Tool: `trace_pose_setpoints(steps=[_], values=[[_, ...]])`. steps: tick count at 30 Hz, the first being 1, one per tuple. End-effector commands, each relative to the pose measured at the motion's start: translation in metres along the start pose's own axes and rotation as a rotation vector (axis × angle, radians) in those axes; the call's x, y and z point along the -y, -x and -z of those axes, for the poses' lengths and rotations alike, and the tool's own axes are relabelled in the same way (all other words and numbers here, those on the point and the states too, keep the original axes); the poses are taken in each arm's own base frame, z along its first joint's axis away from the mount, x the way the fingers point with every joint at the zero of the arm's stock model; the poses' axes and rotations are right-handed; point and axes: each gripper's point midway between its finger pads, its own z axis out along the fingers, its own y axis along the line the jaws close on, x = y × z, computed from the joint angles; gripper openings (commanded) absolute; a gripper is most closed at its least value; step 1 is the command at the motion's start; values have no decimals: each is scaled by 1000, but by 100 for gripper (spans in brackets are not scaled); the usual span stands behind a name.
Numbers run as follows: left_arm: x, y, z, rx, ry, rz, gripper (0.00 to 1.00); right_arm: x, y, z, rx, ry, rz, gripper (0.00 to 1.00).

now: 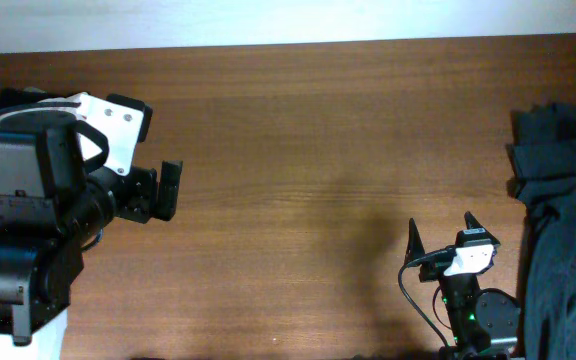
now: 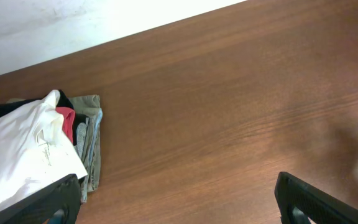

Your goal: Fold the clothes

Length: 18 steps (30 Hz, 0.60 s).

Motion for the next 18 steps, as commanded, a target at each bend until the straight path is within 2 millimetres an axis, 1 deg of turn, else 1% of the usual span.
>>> trace_pose_setpoints(steps=[1, 14, 16, 17, 18], values=[[1, 0, 0, 0, 0, -16, 99, -1, -2, 0, -5, 6, 5, 99], [1, 0, 0, 0, 2, -17, 99, -1, -2, 0, -5, 6, 5, 99], [-12, -1, 14, 26, 85, -17, 99, -1, -2, 0, -5, 6, 5, 99], [-15, 0, 28, 70, 117, -18, 99, -1, -2, 0, -5, 6, 5, 99], [-18, -1, 35, 100, 145, -18, 99, -1, -2, 0, -5, 6, 5, 99]])
